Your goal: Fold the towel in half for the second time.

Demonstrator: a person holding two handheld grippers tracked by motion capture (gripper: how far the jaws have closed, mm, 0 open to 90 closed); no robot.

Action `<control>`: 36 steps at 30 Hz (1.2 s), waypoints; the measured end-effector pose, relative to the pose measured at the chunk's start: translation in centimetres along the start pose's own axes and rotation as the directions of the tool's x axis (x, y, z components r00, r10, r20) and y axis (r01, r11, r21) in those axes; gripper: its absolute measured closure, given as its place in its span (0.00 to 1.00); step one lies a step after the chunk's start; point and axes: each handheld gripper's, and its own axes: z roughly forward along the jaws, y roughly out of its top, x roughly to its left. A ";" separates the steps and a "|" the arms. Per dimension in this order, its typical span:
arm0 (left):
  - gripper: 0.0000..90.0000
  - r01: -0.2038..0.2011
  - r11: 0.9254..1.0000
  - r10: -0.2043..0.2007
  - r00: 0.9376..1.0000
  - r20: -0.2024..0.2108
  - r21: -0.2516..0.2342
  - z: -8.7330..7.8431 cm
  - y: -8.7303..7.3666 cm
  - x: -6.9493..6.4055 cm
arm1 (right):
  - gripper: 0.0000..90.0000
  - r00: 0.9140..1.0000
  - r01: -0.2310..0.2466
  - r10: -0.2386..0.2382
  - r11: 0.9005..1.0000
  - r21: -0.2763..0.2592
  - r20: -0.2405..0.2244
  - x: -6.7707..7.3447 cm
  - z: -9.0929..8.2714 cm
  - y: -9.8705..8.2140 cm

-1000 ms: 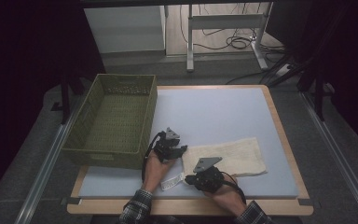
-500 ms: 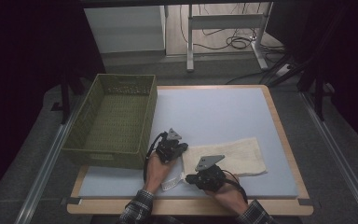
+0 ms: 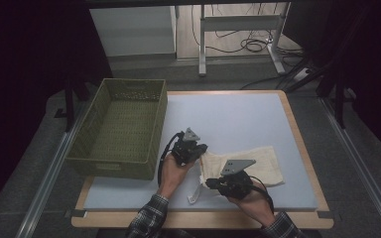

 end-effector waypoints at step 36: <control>0.96 -0.130 0.991 0.132 0.987 0.089 -0.030 6.8 5.4 -3.7 | 0.95 0.979 -0.132 0.138 0.990 -0.047 0.148 -4.9 -7.0 -5.2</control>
